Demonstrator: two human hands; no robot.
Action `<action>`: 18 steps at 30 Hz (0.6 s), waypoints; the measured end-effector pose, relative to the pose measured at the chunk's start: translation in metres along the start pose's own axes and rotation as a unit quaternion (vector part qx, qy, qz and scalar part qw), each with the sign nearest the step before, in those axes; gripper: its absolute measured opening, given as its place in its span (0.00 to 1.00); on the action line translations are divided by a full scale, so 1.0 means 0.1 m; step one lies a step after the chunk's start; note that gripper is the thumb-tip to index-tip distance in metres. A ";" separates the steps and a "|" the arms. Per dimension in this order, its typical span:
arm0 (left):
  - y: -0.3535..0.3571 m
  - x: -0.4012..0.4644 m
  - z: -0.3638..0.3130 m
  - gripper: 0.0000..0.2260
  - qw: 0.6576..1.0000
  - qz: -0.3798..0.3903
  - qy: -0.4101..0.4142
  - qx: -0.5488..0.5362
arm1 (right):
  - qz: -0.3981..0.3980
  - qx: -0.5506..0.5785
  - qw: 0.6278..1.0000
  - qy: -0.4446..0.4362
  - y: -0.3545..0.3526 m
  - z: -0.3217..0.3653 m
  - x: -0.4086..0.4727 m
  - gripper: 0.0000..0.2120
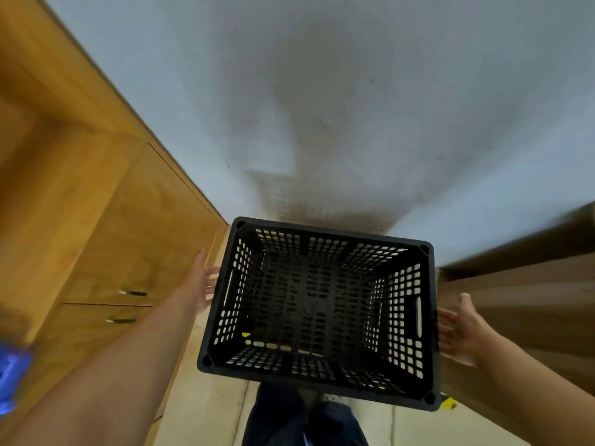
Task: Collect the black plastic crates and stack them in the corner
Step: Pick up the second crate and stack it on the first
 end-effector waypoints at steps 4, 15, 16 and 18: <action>0.06 0.27 -0.09 0.33 1.000 0.011 -0.002 0.011 | -0.008 0.025 1.000 0.003 0.07 0.01 0.17 0.38; 0.07 0.68 -0.26 0.32 1.000 0.015 0.000 0.000 | -0.042 0.041 0.998 0.009 0.18 0.05 0.24 0.39; 0.07 0.67 -0.29 0.31 1.000 0.015 0.001 0.002 | -0.044 0.040 0.998 0.007 0.19 0.04 0.24 0.39; 0.06 0.66 -0.34 0.30 1.000 0.011 0.002 0.012 | -0.047 0.043 0.998 0.006 0.20 0.03 0.22 0.39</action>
Point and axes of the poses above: each hand's wrist, its own x-axis towards the middle knuckle, its own y-axis out of the palm, z = x × y, the point moved 6 cm from there along x, towards the middle knuckle, and after that the axes turned 1 degree about x, right-handed, at the moved point
